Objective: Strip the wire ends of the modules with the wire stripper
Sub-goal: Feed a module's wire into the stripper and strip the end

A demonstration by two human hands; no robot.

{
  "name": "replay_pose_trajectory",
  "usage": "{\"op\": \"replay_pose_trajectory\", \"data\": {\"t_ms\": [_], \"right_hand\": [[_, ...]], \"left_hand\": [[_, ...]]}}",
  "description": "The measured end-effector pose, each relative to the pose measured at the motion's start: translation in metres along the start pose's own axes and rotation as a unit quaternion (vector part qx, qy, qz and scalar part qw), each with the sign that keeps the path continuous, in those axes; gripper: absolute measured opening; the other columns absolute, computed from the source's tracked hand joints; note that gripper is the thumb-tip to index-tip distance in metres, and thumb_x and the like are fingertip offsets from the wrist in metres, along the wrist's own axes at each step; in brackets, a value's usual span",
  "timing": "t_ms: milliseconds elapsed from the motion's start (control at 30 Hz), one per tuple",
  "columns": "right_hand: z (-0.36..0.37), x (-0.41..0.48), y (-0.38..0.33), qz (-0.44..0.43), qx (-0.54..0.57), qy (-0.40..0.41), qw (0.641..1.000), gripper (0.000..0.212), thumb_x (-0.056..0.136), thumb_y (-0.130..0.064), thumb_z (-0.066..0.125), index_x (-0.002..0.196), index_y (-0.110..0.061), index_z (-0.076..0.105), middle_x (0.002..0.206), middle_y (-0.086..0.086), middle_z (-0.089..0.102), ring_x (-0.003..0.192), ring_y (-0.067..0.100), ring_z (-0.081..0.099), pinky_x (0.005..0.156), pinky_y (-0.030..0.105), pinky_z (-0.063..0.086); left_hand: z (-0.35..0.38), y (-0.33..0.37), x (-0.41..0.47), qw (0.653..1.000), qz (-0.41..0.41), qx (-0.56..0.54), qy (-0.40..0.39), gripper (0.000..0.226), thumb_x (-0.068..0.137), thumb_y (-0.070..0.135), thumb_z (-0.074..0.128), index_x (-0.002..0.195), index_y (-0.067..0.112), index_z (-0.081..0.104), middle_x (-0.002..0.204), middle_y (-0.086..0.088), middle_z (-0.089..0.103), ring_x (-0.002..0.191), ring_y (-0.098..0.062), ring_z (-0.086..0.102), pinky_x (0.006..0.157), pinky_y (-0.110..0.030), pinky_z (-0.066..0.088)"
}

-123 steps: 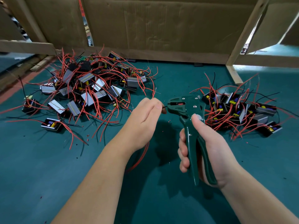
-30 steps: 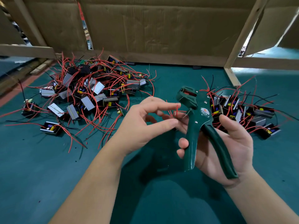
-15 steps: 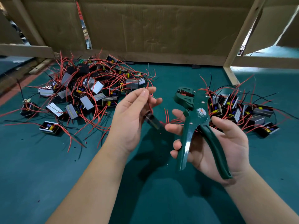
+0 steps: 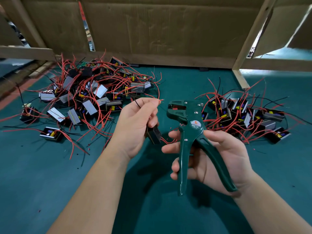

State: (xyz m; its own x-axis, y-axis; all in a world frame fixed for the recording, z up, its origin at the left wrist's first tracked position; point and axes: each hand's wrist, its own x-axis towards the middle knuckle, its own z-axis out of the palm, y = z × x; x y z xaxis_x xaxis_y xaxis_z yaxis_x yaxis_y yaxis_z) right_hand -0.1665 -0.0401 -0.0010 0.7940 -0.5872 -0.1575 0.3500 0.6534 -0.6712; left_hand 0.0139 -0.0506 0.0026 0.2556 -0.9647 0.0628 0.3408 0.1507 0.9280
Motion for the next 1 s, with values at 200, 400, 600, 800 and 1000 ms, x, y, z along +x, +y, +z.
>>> {"op": "replay_pose_trajectory", "data": {"t_ms": [200, 400, 600, 800, 1000], "right_hand": [[0.0, -0.001, 0.005, -0.015, -0.042, -0.008, 0.999, 0.058, 0.061, -0.034, 0.079, 0.109, -0.003, 0.066, 0.098, 0.027, 0.064, 0.075, 0.04, 0.064, 0.073, 0.051, 0.053], [-0.001, 0.0, 0.005, -0.033, -0.087, 0.03, 0.995, 0.051, 0.062, -0.036, 0.083, 0.1, -0.005, 0.065, 0.081, 0.023, 0.061, 0.068, 0.038, 0.063, 0.067, 0.05, 0.053], [-0.001, 0.0, 0.004, -0.031, -0.118, 0.053, 0.991, 0.051, 0.065, -0.044, 0.082, 0.095, -0.007, 0.064, 0.077, 0.022, 0.06, 0.063, 0.035, 0.062, 0.064, 0.049, 0.054], [0.001, 0.001, 0.006, -0.033, -0.14, 0.11, 0.983, 0.041, 0.075, -0.049, 0.066, 0.084, -0.009, 0.062, 0.069, 0.021, 0.058, 0.054, 0.032, 0.059, 0.056, 0.044, 0.052], [0.006, 0.006, 0.011, -0.056, -0.143, 0.204, 0.967, 0.049, 0.067, -0.057, 0.069, 0.077, -0.01, 0.056, 0.055, 0.013, 0.05, 0.039, 0.025, 0.048, 0.044, 0.034, 0.047]], "left_hand": [[-0.001, -0.003, -0.005, 0.992, 0.045, 0.117, -0.028, 0.014, 0.092, 0.007, 0.056, 0.079, 0.011, 0.059, 0.05, 0.012, 0.048, 0.051, -0.005, 0.039, 0.052, -0.015, 0.036], [-0.002, -0.002, -0.004, 0.978, 0.098, 0.171, -0.063, 0.017, 0.092, 0.002, 0.057, 0.079, 0.014, 0.059, 0.053, 0.018, 0.057, 0.052, 0.005, 0.049, 0.056, -0.008, 0.038], [-0.006, -0.004, -0.001, 0.972, 0.107, 0.197, -0.065, 0.015, 0.09, 0.004, 0.06, 0.078, 0.014, 0.062, 0.055, 0.019, 0.059, 0.053, 0.006, 0.049, 0.057, -0.008, 0.038], [-0.008, -0.005, -0.001, 0.967, 0.108, 0.221, -0.063, 0.013, 0.091, 0.007, 0.061, 0.081, 0.016, 0.063, 0.061, 0.018, 0.061, 0.059, 0.006, 0.05, 0.061, -0.01, 0.04], [0.001, -0.002, 0.002, 0.996, 0.004, 0.065, -0.064, 0.021, 0.095, 0.03, 0.029, 0.078, 0.021, 0.039, 0.057, 0.007, 0.052, 0.054, -0.009, 0.043, 0.055, -0.019, 0.035]]}}
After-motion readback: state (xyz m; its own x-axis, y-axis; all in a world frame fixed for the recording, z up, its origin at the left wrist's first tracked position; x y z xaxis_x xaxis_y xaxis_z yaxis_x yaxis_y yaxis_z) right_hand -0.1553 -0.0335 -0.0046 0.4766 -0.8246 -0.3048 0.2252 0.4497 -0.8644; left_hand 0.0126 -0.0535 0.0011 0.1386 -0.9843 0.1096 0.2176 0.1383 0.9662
